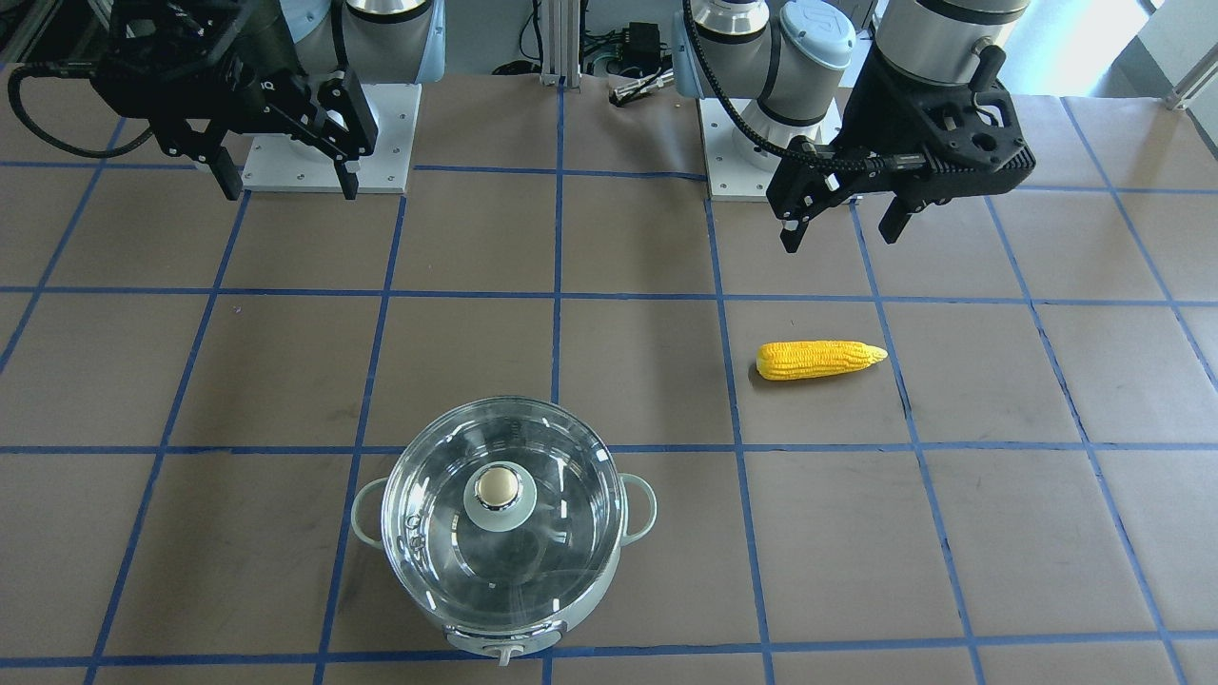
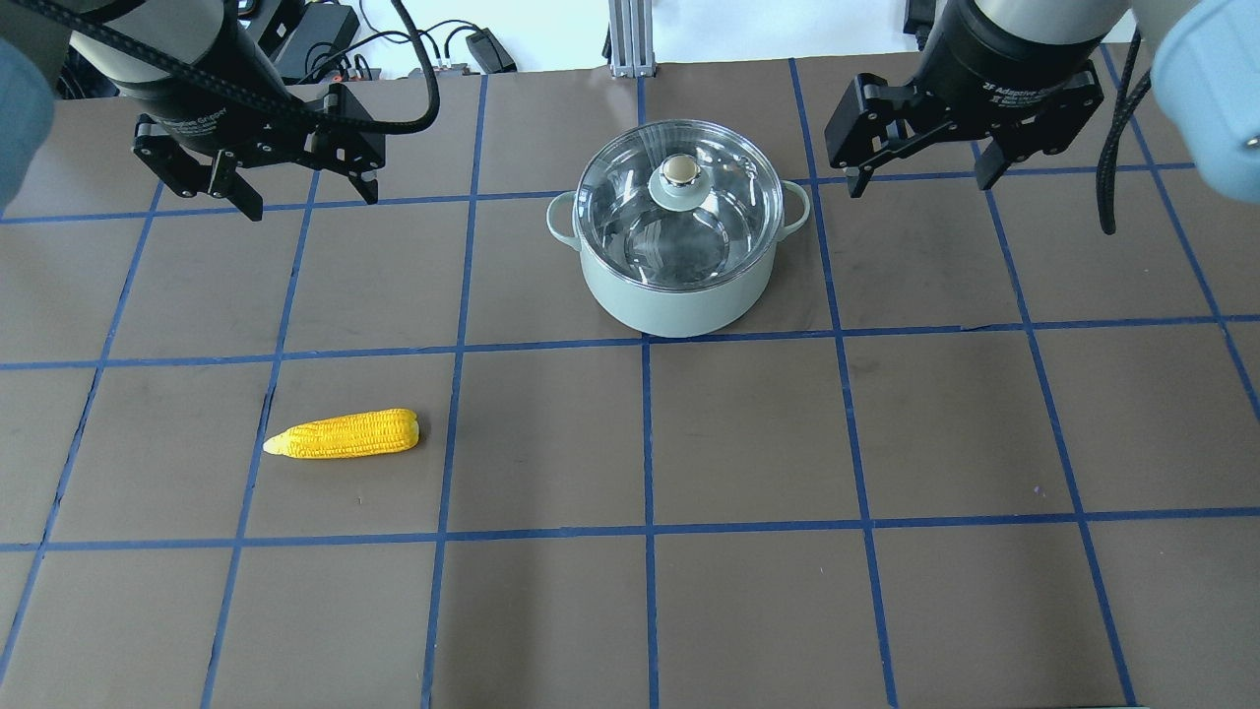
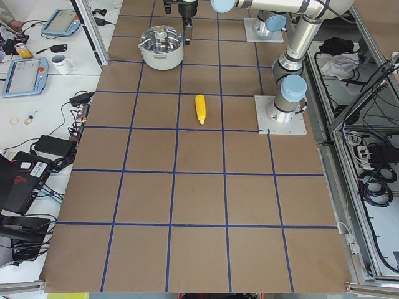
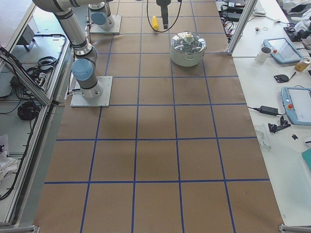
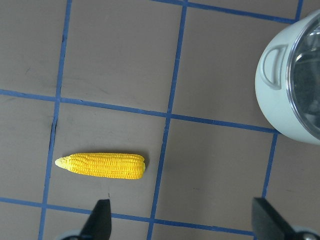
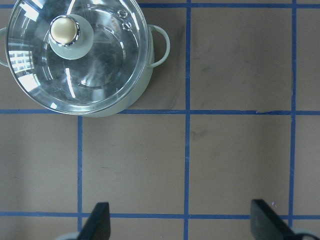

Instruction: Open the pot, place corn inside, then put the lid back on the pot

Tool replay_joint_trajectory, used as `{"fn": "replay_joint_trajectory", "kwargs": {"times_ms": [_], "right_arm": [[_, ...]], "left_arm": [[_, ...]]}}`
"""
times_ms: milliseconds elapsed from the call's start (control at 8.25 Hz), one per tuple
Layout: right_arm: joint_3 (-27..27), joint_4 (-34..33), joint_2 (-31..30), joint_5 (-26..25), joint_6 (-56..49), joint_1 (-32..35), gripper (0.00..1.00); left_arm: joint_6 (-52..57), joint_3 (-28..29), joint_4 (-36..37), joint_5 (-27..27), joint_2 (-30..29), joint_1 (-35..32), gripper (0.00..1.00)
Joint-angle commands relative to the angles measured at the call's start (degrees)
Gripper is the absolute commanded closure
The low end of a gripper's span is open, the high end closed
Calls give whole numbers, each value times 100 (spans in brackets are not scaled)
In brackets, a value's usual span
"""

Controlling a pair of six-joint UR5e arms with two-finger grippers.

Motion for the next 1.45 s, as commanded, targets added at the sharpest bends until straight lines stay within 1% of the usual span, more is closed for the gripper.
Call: {"fn": "replay_joint_trajectory", "kwargs": {"times_ms": [0, 121, 242, 364, 485, 606, 727, 848, 970, 1091, 1333], "right_arm": [[-9, -32, 83, 410, 39, 17, 0], [-191, -58, 353, 377, 74, 35, 0], [-489, -250, 730, 342, 179, 113, 0], [-683, -765, 1273, 351, 485, 332, 0], [-825, -1467, 1862, 342, 827, 708, 0], [-1035, -1761, 2355, 142, 1170, 1008, 0], [-1072, -2112, 2699, 70, 1382, 1132, 0], [-1081, -2368, 2981, -9, 1393, 1142, 0], [-1081, -2553, 3184, -88, 1393, 1134, 0], [-1081, -2659, 3238, -115, 1367, 1142, 0], [-1063, -2757, 3326, -115, 1358, 1134, 1]], "left_arm": [[-623, -78, -2, 8, -63, 5, 0], [-624, -122, -55, 9, -45, 14, 0], [-633, -209, -108, 17, -62, 32, 0], [-633, -358, -108, 26, -28, 32, 0], [-659, -429, -108, 26, -19, 41, 0], [-842, -439, -108, 44, -27, 162, 0], [-1096, -509, -108, 70, -36, 547, 0], [-1551, -596, -117, 53, -1, 890, 0], [-2165, -667, -56, 61, 16, 971, 0], [-2998, -676, -108, 140, -1, 1042, 0], [-3767, -702, -108, 237, -80, 1051, 0]]}}
